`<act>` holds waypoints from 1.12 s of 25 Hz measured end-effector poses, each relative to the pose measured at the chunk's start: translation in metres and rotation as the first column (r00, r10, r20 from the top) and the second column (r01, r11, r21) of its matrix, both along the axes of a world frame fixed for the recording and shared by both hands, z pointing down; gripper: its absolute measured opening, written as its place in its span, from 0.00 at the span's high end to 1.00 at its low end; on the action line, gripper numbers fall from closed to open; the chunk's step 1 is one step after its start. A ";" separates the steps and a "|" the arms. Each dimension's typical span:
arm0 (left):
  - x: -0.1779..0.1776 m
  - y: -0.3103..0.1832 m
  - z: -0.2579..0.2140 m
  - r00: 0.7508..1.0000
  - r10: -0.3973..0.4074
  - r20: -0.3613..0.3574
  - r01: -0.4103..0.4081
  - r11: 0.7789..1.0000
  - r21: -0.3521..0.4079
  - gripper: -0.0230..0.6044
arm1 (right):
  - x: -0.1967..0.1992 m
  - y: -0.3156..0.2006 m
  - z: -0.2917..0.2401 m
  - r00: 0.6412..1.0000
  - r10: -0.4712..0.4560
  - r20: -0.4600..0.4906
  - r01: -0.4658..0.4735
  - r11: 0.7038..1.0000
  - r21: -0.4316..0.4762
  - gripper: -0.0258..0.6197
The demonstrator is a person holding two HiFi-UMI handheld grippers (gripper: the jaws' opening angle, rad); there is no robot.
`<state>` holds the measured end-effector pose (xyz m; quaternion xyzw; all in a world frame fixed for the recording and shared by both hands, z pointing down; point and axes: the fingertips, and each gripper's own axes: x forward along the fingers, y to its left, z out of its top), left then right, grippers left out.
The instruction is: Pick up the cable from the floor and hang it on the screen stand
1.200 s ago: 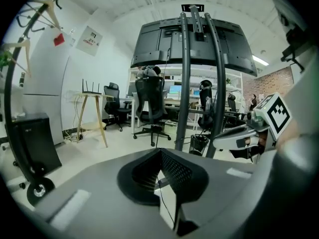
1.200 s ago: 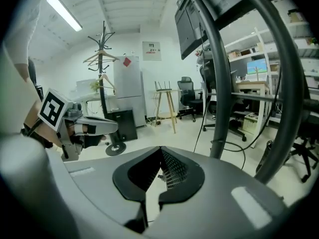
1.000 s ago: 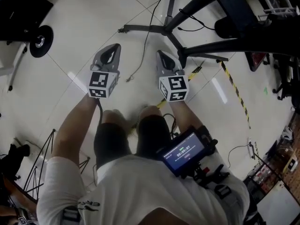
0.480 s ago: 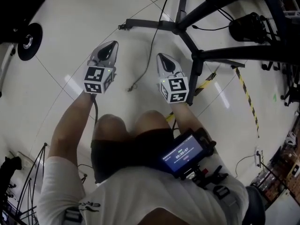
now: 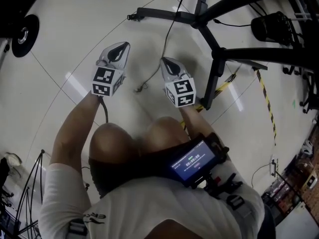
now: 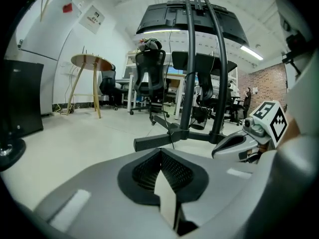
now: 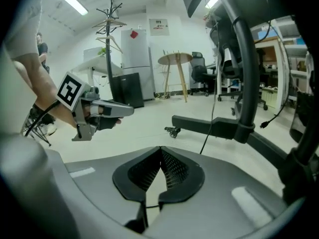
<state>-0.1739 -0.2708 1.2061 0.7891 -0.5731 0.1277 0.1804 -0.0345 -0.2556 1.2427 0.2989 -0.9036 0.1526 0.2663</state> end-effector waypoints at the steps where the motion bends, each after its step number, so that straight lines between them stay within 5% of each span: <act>1: 0.000 0.004 0.007 1.000 0.002 0.004 -0.002 1.000 -0.009 0.96 | -0.005 0.010 0.010 0.999 -0.033 -0.008 0.033 0.999 -0.020 0.94; 7: 0.006 0.033 0.048 1.000 0.023 0.007 -0.022 0.997 -0.080 0.96 | -0.034 0.076 0.058 0.959 -0.279 -0.045 0.272 0.954 -0.128 0.85; 12: 0.006 0.052 0.072 0.999 0.030 0.014 -0.028 0.991 -0.133 0.96 | -0.043 0.142 0.098 0.835 -0.540 -0.108 0.506 0.830 -0.236 0.73; 16: 0.010 0.060 0.080 0.999 0.044 0.017 -0.041 0.989 -0.145 0.96 | -0.043 0.172 0.119 0.743 -0.650 -0.160 0.598 0.752 -0.279 0.68; 22: 0.009 0.071 0.086 0.999 0.045 0.014 -0.042 0.987 -0.156 0.96 | -0.042 0.182 0.143 0.690 -0.683 -0.239 0.616 0.728 -0.301 0.71; 28: 0.008 0.083 0.089 0.998 0.060 0.026 -0.055 0.985 -0.166 0.96 | -0.045 0.179 0.140 0.682 -0.682 -0.263 0.620 0.731 -0.285 0.80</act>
